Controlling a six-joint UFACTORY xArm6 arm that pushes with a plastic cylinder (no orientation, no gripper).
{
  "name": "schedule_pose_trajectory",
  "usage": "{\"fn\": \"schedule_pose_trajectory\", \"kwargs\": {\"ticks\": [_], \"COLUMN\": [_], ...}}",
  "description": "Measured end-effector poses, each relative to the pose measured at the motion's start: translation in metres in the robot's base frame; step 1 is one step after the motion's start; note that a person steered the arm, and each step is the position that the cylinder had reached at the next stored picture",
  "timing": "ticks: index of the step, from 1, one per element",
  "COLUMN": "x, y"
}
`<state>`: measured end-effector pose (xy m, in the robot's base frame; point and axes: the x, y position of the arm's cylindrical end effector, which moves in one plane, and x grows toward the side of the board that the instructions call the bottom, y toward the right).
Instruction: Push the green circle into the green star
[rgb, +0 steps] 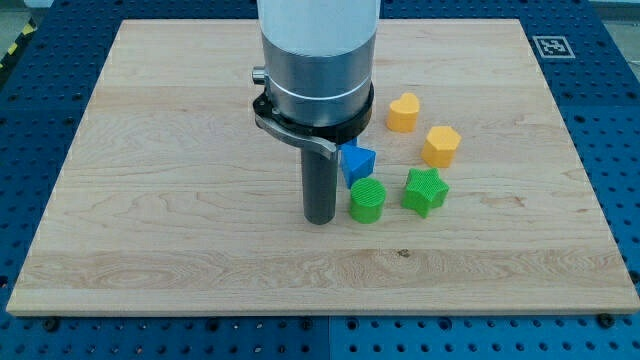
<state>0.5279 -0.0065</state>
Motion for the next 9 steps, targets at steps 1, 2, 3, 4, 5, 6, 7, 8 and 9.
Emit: {"fn": "schedule_pose_trajectory", "kwargs": {"ticks": [1,2,3,4,5,6,7,8,9], "x": [0.0,-0.007,-0.007,-0.007,-0.007,-0.008,-0.008,-0.008,-0.021], "y": [0.001,0.015,0.035,0.063,0.09,0.103,0.107,0.107,0.104]}}
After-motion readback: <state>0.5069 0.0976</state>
